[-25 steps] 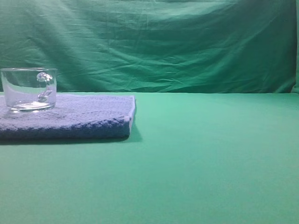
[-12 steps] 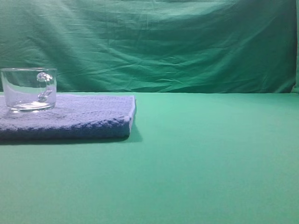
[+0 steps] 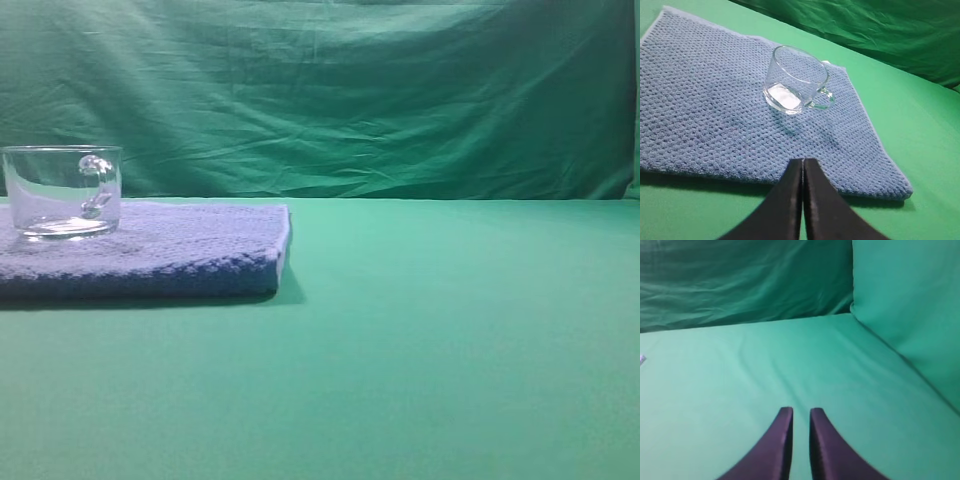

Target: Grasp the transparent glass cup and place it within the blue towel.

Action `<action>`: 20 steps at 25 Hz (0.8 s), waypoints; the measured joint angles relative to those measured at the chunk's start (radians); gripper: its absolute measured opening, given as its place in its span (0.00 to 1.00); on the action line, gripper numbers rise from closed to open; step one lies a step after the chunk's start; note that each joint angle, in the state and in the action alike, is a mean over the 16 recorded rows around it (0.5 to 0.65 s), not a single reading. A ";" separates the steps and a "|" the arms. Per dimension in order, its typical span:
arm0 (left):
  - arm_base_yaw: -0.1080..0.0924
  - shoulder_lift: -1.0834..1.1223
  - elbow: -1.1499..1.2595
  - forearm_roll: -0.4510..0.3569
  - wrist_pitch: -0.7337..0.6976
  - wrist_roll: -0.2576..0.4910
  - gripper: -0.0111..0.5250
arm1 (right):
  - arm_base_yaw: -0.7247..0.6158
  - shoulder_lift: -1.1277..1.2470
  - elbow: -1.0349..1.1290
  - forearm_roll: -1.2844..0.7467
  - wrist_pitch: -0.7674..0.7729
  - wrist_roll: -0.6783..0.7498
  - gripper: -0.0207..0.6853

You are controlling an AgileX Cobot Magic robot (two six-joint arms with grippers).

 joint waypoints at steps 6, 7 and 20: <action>0.000 0.000 0.000 0.000 0.000 0.000 0.02 | 0.000 0.000 0.007 0.001 0.032 -0.005 0.10; 0.000 0.000 0.000 0.000 0.000 0.000 0.02 | 0.000 0.000 0.007 0.001 0.036 -0.006 0.10; 0.000 0.000 0.000 0.000 0.000 0.000 0.02 | 0.000 0.000 0.008 0.001 0.051 -0.014 0.10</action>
